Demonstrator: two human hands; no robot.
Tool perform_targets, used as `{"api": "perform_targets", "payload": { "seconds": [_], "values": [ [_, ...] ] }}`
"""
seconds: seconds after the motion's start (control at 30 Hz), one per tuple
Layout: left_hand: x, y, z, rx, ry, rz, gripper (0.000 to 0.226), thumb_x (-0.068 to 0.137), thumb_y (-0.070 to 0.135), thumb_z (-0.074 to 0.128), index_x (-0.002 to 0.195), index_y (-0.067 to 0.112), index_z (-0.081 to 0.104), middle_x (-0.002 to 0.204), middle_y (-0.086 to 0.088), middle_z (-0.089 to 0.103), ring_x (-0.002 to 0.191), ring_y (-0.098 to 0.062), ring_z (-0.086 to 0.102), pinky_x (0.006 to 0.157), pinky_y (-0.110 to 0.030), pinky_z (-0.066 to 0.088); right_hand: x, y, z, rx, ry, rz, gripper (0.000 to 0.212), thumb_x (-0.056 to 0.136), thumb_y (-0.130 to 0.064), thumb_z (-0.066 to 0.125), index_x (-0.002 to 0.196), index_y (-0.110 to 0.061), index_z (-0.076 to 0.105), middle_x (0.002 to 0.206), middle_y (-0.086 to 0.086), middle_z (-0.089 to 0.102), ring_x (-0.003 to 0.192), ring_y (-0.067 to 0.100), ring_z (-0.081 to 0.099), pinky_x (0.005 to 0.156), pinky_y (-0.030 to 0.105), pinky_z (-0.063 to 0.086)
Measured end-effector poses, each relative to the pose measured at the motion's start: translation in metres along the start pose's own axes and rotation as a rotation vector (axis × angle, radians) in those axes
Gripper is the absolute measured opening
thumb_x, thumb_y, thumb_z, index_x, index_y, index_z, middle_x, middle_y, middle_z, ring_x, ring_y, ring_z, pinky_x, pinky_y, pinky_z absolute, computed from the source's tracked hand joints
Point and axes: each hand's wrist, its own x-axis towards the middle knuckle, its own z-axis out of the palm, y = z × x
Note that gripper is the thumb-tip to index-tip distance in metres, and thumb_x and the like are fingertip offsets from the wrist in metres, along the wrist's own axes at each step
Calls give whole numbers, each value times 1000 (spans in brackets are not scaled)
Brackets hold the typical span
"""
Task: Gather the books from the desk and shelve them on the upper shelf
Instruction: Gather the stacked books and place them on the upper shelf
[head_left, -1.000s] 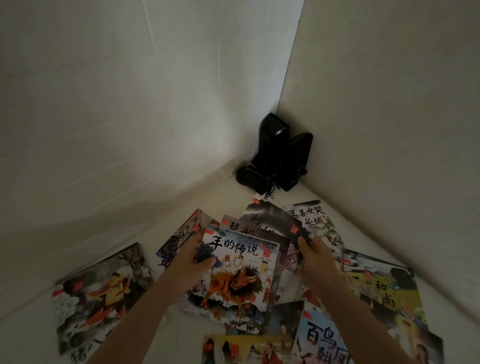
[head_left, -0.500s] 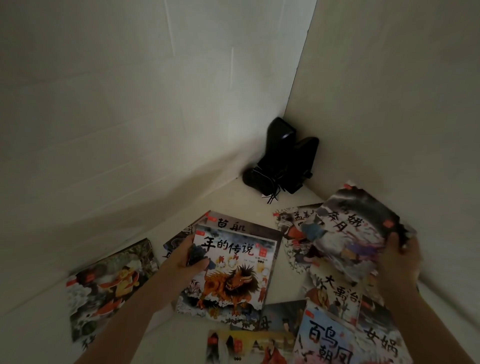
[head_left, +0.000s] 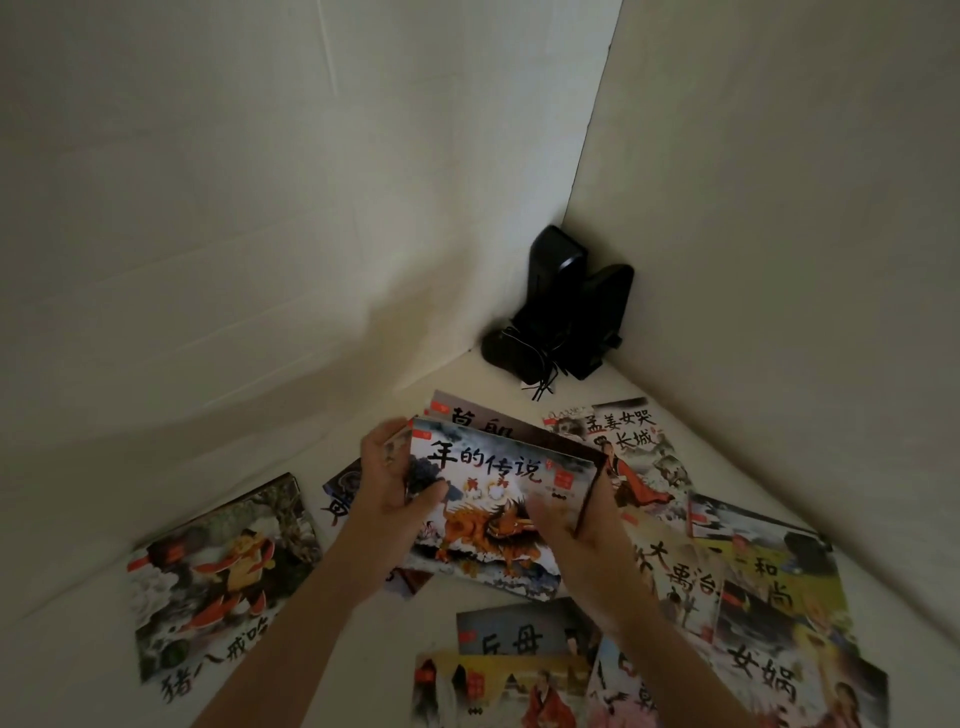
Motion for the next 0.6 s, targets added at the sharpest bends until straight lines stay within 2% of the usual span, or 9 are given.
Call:
{"api": "perform_targets", "payload": {
  "seconds": [0.1,0.17,0.27,0.33,0.4,0.43,0.5,0.53,0.6],
  "values": [
    [1,7,1,99,-12,71,62,89,-4,59,133,32,34,91,3,58,90,-22,68,82,-34,54,2,0,1,-5,55,-84,37,87,-26,59,121,-12,50,98,-13,68,94,9,66,83,27,55],
    [-5,9,5,236,-28,47,46,89,23,64,128,30,41,88,11,60,94,-12,65,82,-35,50,1,1,4,-26,69,-88,48,88,-31,58,127,-6,47,96,-18,68,94,4,65,81,22,54],
    [-10,5,16,250,8,-41,104,65,73,65,144,14,31,97,19,61,100,0,59,96,-31,46,-5,1,6,31,164,-139,38,86,-47,65,110,-19,54,87,-4,66,82,10,64,73,29,53],
    [-11,13,28,163,94,-83,101,71,73,60,148,19,26,103,9,61,97,9,57,96,-22,43,-5,-4,9,146,279,-139,45,81,-59,61,102,-20,56,84,9,59,76,16,59,69,28,51],
    [-6,19,40,101,178,-137,85,79,63,55,148,22,28,96,14,57,81,20,55,91,-21,38,-5,-11,16,217,388,-98,50,86,-64,52,96,-15,57,79,11,51,71,16,51,65,26,46],
    [-3,22,46,64,211,-172,88,76,67,56,148,27,26,108,15,57,92,19,56,97,-25,36,-3,-13,19,215,421,-51,56,87,-65,47,97,-11,57,79,9,50,72,16,50,66,29,46],
    [4,22,52,53,260,-213,108,54,88,56,146,42,22,144,9,43,128,-15,50,111,-44,33,2,-11,24,205,395,56,76,81,-74,42,113,-7,54,96,3,56,92,20,56,86,40,50],
    [5,24,53,50,266,-210,113,49,92,54,146,46,19,151,8,35,131,-25,47,112,-49,32,4,-6,22,201,346,103,83,77,-80,40,121,-10,50,107,1,56,106,21,57,97,42,46],
    [4,27,49,29,207,-233,106,59,85,52,147,45,9,146,3,39,125,-19,50,111,-40,31,1,3,15,161,209,117,88,75,-82,41,129,-12,39,114,1,57,111,13,56,102,32,44]
  ]
}}
